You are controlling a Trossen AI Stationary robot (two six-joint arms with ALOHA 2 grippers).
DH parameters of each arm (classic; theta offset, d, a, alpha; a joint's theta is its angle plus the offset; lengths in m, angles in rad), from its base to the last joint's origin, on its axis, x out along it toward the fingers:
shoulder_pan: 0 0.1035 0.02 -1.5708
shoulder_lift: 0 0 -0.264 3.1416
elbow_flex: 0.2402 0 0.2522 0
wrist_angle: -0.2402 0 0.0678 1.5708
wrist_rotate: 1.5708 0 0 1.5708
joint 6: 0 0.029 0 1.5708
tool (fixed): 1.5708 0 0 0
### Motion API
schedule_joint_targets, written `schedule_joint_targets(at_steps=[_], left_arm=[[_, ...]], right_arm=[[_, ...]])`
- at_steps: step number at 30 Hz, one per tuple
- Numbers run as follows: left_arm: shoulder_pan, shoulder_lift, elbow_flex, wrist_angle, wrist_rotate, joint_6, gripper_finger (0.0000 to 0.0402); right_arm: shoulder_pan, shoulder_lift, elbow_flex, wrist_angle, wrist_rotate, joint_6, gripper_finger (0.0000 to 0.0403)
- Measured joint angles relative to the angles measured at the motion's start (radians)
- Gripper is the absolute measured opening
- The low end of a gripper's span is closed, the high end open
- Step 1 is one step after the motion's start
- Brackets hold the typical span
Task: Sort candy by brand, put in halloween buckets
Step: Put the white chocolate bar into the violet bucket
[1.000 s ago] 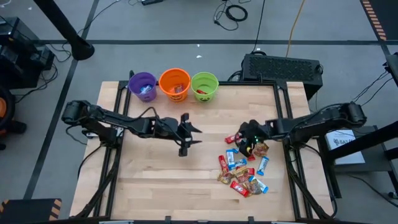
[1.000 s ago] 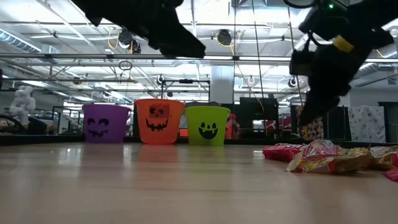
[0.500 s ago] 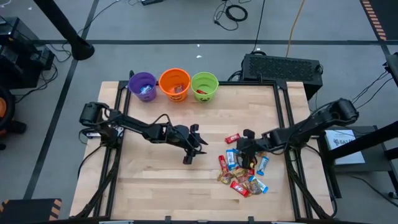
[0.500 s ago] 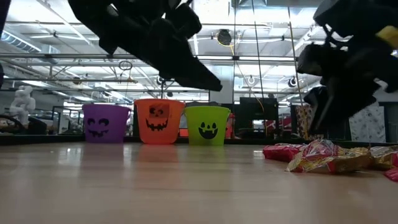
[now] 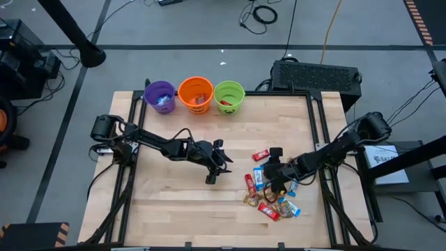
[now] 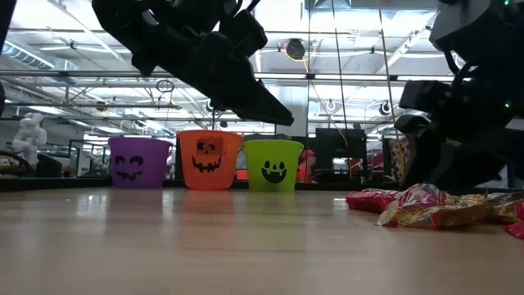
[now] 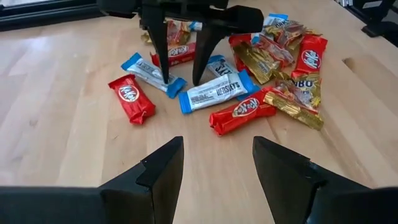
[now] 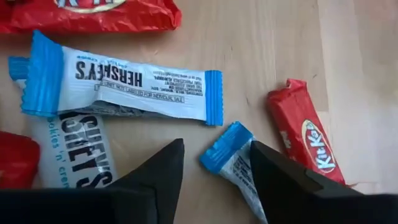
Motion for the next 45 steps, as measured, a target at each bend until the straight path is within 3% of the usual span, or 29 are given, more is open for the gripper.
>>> schedule_joint_targets(at_steps=[4, 12, 20, 29, 39, 45], left_arm=[[0.002, 0.0, 0.0, 0.002, -0.003, 0.018, 0.02], [0.001, 0.0, 0.0, 0.002, -0.006, 0.025, 0.02], [0.001, 0.0, 0.0, 0.007, -0.011, 0.025, 0.02], [-0.008, 0.0, 0.0, 0.107, -0.086, 0.017, 0.02], [-0.075, -0.026, -0.001, 0.114, -0.375, 0.091, 0.02], [-0.128, -0.128, -0.001, 0.112, -0.4, 0.166, 0.02]], right_arm=[[0.002, 0.025, 0.002, 0.007, 0.013, -0.003, 0.0147], [-0.001, 0.029, 0.011, -0.004, 0.024, -0.012, 0.0011], [-0.001, 0.033, 0.119, -0.108, 0.025, -0.105, 0.0002], [-0.008, 0.033, 0.434, -0.435, 0.084, -0.224, 0.0001], [-0.02, 0.032, 0.714, -0.584, 0.086, -0.324, 0.0], [-0.024, 0.008, 0.757, -0.585, 0.072, -0.373, 0.0]])
